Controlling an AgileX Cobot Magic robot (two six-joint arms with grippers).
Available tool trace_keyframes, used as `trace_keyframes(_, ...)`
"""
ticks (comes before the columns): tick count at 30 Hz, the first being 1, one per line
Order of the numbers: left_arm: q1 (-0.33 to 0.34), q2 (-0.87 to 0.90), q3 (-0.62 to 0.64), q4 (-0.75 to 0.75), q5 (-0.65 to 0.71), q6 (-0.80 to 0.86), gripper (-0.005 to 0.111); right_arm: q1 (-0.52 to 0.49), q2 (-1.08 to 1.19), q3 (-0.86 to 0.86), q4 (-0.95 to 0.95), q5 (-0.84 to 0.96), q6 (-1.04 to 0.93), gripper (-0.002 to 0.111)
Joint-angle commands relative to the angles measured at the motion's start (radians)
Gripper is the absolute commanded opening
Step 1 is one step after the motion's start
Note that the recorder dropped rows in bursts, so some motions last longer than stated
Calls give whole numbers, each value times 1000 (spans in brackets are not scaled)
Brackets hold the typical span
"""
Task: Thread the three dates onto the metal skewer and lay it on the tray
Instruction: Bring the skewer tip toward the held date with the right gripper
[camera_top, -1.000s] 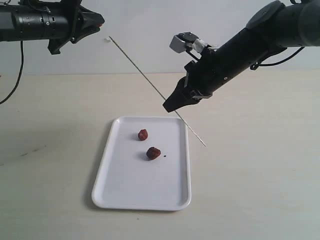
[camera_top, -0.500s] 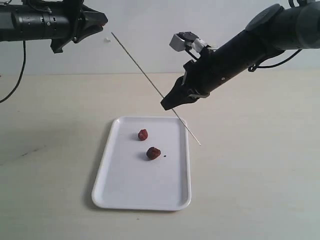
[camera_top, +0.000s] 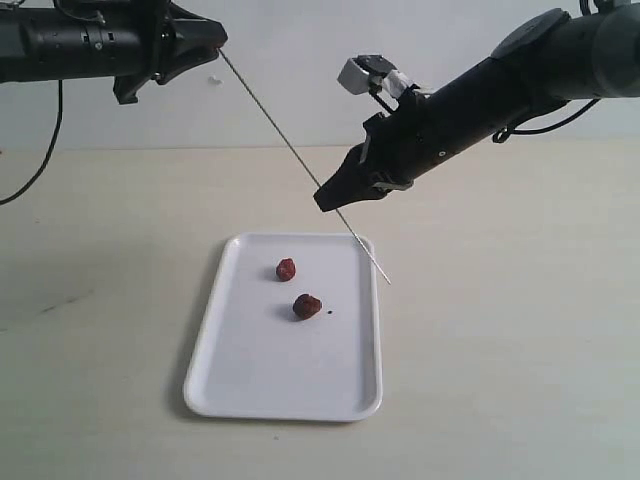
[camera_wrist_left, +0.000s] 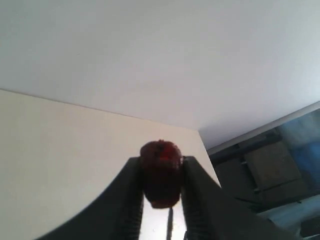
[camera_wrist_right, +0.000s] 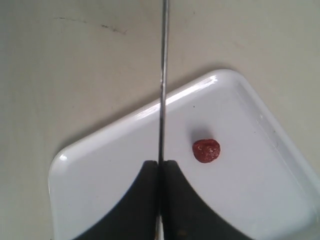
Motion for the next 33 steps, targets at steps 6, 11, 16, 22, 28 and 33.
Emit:
trace_keyframes(6, 1, 4, -4, 16, 46, 23, 27, 2, -4, -9, 21, -33, -10, 0)
trace_keyframes(11, -3, 4, -4, 25, 46, 23, 27, 2, -4, -9, 35, -65, -10, 0)
trace_keyframes(16, -6, 4, -4, 37, 46, 23, 27, 2, -4, -9, 73, -68, -46, 0)
trace_keyframes(22, -14, 4, -4, 56, 48, 23, 27, 2, -4, -12, 93, -46, -64, 0)
trace_keyframes(28, -31, 4, -4, 56, 56, 34, 27, 2, -4, -12, 117, -43, -71, 0)
trace_keyframes(33, -43, 4, -4, 56, 62, 48, 27, 2, -4, -12, 147, -39, -101, 0)
